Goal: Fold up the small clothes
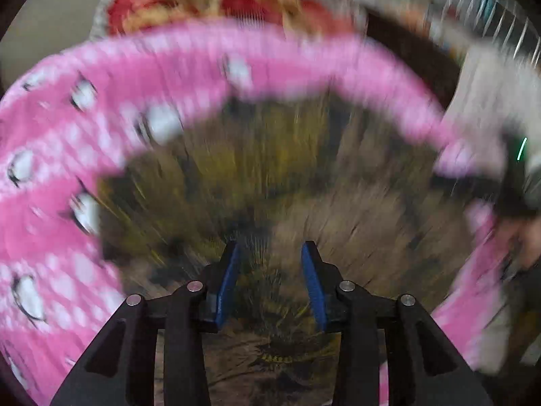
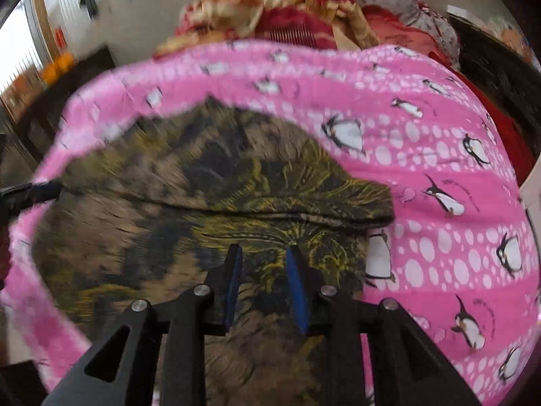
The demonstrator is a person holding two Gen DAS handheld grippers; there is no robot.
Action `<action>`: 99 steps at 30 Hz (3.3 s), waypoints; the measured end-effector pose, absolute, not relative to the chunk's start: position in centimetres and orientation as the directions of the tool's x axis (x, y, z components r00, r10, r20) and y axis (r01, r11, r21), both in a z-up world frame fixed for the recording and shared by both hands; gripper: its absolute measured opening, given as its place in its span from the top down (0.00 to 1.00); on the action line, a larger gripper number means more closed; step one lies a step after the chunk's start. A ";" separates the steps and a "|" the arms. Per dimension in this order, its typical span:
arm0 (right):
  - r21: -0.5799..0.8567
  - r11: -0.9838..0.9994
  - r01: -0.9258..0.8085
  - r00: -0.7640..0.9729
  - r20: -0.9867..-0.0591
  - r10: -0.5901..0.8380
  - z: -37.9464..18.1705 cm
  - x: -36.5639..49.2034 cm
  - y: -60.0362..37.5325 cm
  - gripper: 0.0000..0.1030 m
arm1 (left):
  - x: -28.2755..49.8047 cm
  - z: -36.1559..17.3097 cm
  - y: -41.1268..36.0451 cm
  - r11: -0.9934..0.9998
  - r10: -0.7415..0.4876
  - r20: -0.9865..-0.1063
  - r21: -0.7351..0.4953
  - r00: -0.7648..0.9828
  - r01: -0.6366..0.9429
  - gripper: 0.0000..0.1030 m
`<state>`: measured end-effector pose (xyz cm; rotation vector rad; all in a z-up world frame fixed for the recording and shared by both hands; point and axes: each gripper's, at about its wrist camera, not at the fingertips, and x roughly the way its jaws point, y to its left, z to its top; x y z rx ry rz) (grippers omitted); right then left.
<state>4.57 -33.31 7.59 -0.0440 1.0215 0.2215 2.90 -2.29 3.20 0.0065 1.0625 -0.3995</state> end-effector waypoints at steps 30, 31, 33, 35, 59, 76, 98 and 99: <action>0.332 0.940 0.075 0.632 -0.745 0.213 3.3 14.7 -37.0 0.28 | 9.3 1.7 6.3 0.909 -0.184 -0.695 -0.390 0.696 -0.149 0.92; 0.320 0.946 0.059 0.623 -0.752 0.215 3.3 14.9 -36.6 0.22 | 9.5 1.7 6.3 0.911 -0.181 -0.700 -0.384 0.691 -0.151 0.92; 0.297 0.954 0.028 0.599 -0.769 0.222 3.2 15.6 -35.7 0.09 | 9.9 1.4 5.6 0.914 -0.174 -0.706 -0.375 0.686 -0.154 0.92; 0.269 0.963 -0.014 0.562 -0.794 0.230 3.1 16.2 -34.8 0.02 | 10.7 0.8 4.5 0.922 -0.163 -0.713 -0.355 0.681 -0.151 0.92; 0.026 0.999 -0.027 0.626 -0.779 0.037 3.3 13.3 -25.3 0.00 | 12.4 0.5 -3.3 0.909 -0.320 -0.689 -0.416 0.650 0.007 0.87; 0.001 0.972 -0.236 0.704 -0.689 0.172 10.1 -1.9 -27.6 0.09 | -2.6 3.5 -2.0 0.968 -0.243 -0.800 -0.239 0.548 0.080 0.86; -0.049 0.981 -0.190 0.652 -0.753 0.088 4.3 -2.3 -27.5 0.00 | -10.3 0.5 6.5 0.681 -0.461 -0.601 -0.711 0.654 -0.173 0.60; -0.047 0.981 -0.190 0.651 -0.754 0.090 4.3 -2.3 -27.5 0.00 | -10.0 0.1 7.1 0.655 -0.463 -0.583 -0.732 0.667 -0.185 0.60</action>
